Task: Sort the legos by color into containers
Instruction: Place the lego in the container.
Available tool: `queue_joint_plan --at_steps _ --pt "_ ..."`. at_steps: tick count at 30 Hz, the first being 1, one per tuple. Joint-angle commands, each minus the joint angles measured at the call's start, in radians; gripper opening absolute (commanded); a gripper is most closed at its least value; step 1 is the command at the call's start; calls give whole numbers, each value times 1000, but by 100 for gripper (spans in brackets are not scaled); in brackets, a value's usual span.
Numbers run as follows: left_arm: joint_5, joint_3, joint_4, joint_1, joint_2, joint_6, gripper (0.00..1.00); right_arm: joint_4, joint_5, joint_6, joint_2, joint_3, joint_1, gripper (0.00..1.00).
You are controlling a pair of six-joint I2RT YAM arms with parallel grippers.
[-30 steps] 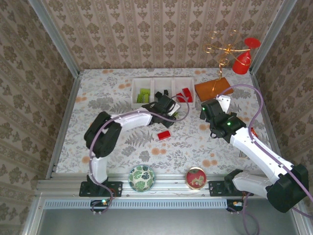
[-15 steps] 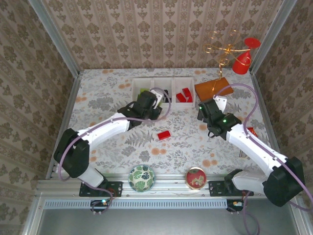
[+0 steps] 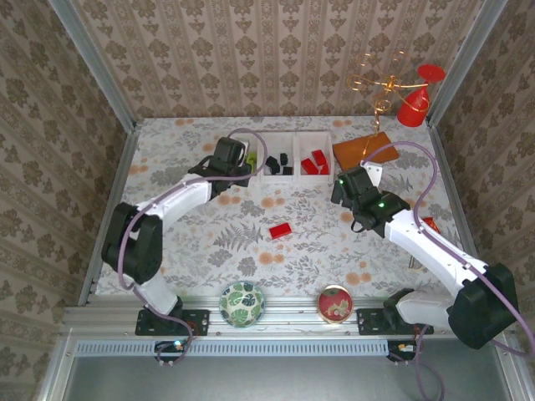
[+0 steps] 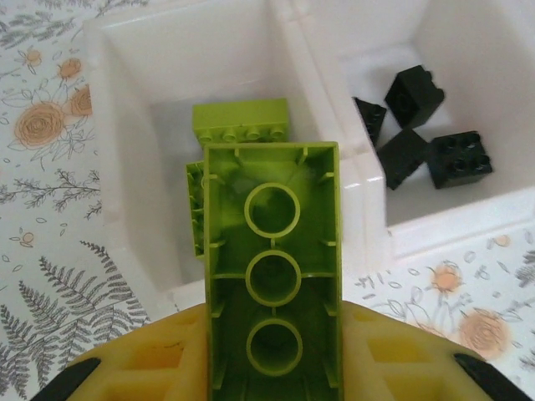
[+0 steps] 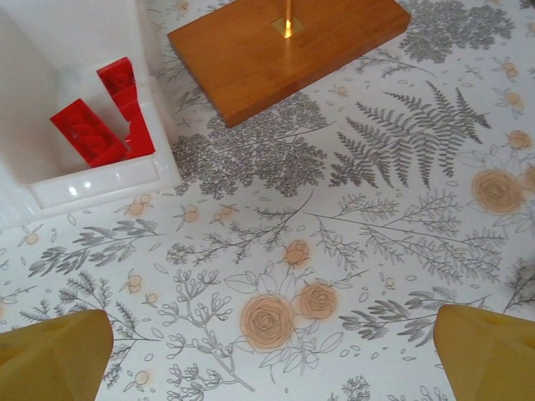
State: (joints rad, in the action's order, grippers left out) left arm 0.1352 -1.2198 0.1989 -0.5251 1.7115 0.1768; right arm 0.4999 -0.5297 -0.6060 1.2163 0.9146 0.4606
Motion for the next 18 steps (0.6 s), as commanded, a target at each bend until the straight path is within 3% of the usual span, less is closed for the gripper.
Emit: queue_joint_plan --at_steps 1,8,18 --pt "-12 -88 42 20 64 24 25 -23 41 7 23 16 0 100" --pt "5 -213 98 52 189 43 26 -54 103 43 70 25 29 100" --pt "59 -256 105 64 257 68 40 -53 146 136 202 100 134 100"
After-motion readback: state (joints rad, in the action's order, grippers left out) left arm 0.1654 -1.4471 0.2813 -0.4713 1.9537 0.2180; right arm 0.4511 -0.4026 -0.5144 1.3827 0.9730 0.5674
